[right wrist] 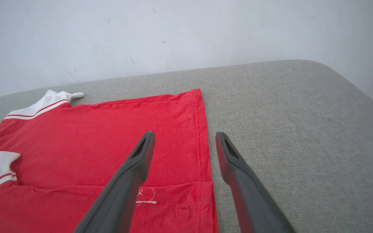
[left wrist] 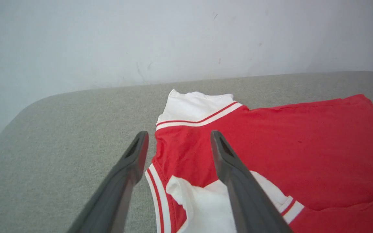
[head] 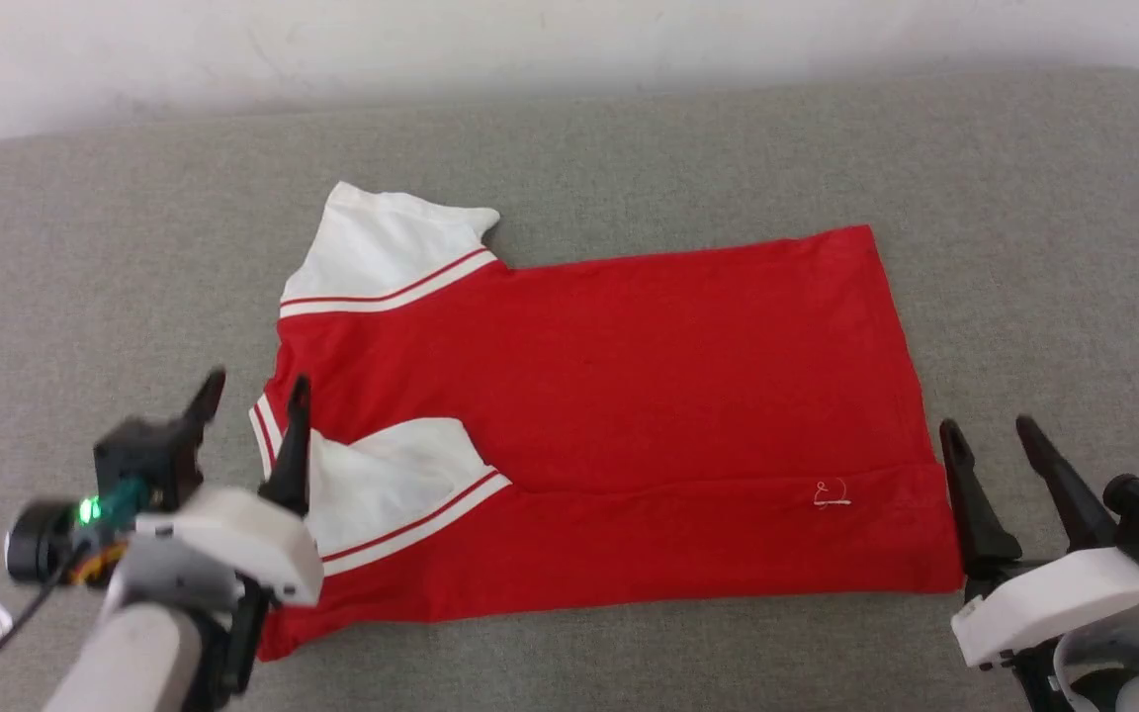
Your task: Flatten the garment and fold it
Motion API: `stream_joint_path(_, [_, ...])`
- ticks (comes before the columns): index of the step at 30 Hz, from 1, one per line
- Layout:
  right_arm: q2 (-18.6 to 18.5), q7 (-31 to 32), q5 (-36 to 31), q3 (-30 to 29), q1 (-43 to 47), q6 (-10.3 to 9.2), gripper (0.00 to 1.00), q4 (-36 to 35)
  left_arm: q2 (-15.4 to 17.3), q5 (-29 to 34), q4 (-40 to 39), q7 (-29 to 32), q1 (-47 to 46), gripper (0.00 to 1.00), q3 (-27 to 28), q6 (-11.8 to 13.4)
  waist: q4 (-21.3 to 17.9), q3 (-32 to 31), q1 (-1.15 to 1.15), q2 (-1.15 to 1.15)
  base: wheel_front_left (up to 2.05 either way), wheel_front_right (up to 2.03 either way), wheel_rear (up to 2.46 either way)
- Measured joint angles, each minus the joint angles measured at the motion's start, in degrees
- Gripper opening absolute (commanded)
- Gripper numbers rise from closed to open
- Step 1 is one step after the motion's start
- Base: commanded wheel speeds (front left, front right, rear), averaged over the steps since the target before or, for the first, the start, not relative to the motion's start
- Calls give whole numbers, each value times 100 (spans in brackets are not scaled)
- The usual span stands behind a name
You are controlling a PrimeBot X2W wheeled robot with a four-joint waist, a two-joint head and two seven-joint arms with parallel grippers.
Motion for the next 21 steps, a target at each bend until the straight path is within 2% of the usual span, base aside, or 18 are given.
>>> stream_joint_path(7, [0, -904, -388, 238, -343, 0, 100, -172, 281, 255, 697, 293, -1736, 100, -272, -698, -137, 363, 1, 0, 0, 0, 0])
stream_joint_path(14, [-1, -1118, -671, 458, -748, 0, 100, -334, 497, 242, 1785, 1173, -3543, 100, -368, -1341, -348, 929, 2, 0, 0, 0, 0])
stream_joint_path(18, [0, -1113, -669, 595, -916, 1, 100, -374, 553, 21, 2324, 1875, -4257, 100, -337, -1518, -523, 1252, 2, 0, 0, 0, 0])
stream_joint_path(21, [-1, -1105, -620, 693, -993, 1, 100, -398, 582, -142, 2627, 2432, -4604, 100, -266, -1518, -676, 1471, 2, 0, 0, 0, 0])
